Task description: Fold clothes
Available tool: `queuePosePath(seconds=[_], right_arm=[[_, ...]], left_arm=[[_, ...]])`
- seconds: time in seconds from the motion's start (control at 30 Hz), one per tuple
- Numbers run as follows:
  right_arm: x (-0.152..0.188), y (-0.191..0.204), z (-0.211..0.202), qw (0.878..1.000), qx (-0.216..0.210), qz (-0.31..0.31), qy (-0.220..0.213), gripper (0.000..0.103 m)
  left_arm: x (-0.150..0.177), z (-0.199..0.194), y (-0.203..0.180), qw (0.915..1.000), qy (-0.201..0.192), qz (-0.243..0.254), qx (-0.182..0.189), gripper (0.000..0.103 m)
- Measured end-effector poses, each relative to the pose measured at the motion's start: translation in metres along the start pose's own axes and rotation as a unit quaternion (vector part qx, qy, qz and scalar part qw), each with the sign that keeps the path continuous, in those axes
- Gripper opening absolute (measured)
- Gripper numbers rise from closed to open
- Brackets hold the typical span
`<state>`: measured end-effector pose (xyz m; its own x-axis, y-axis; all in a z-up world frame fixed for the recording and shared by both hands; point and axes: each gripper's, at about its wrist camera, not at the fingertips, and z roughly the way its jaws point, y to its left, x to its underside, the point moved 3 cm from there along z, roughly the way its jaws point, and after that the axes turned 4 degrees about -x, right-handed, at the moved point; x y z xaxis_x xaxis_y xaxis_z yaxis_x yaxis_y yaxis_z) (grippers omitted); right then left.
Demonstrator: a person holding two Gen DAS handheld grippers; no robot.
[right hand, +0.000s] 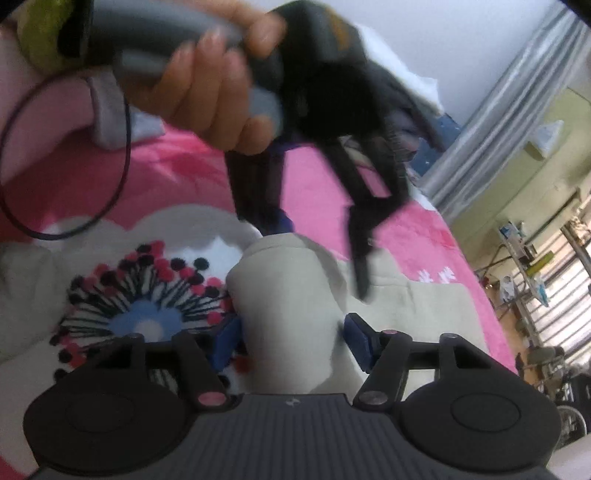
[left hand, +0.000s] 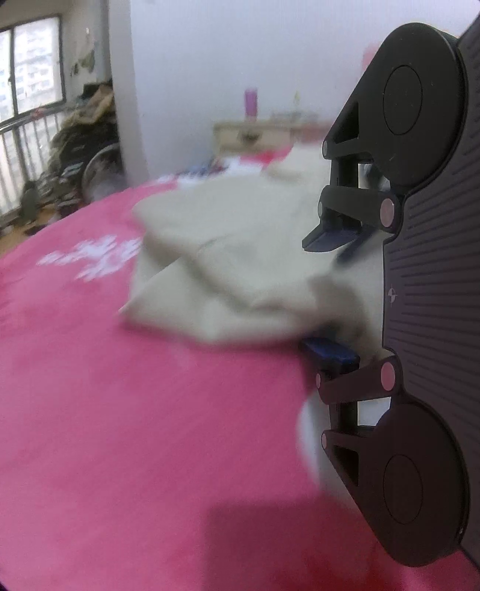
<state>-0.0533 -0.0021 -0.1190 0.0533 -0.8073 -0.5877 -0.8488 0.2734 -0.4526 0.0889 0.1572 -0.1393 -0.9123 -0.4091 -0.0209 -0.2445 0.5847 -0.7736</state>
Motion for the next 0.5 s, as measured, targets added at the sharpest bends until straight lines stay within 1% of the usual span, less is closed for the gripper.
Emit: queuePosePath(seconds=[0.07, 0.1, 0.2, 0.27, 0.3, 0.37, 0.43, 0.5], right_arm=[[-0.002, 0.001, 0.008, 1.0, 0.007, -0.009, 0.001, 0.066], [-0.002, 0.0, 0.011, 1.0, 0.011, -0.007, 0.001, 0.066], [-0.004, -0.008, 0.017, 0.999, 0.037, 0.011, 0.004, 0.065], [-0.004, -0.016, 0.02, 0.998, 0.048, 0.026, 0.004, 0.063], [-0.004, -0.021, 0.02, 0.998, 0.048, 0.036, 0.002, 0.058], [-0.003, -0.03, 0.02, 0.997, 0.048, 0.056, -0.001, 0.053], [-0.002, -0.039, 0.019, 0.996, 0.049, 0.07, -0.01, 0.039], [-0.001, -0.049, 0.014, 0.994, 0.053, 0.09, -0.021, 0.031]], left_arm=[[0.003, 0.001, -0.011, 0.9999, -0.004, 0.015, -0.005, 0.051], [0.003, 0.0, -0.014, 0.9998, -0.005, 0.017, -0.001, 0.052], [0.002, -0.004, -0.015, 0.9993, -0.003, 0.0, 0.037, 0.052], [0.003, -0.005, -0.016, 0.9982, -0.003, -0.011, 0.059, 0.052], [0.003, -0.005, -0.018, 0.9979, -0.004, -0.011, 0.064, 0.052], [0.004, -0.005, -0.021, 0.9977, -0.009, -0.005, 0.067, 0.053], [0.002, -0.004, -0.024, 0.9972, -0.011, -0.005, 0.074, 0.053], [-0.002, -0.008, -0.023, 0.9947, -0.017, -0.018, 0.1, 0.053]])
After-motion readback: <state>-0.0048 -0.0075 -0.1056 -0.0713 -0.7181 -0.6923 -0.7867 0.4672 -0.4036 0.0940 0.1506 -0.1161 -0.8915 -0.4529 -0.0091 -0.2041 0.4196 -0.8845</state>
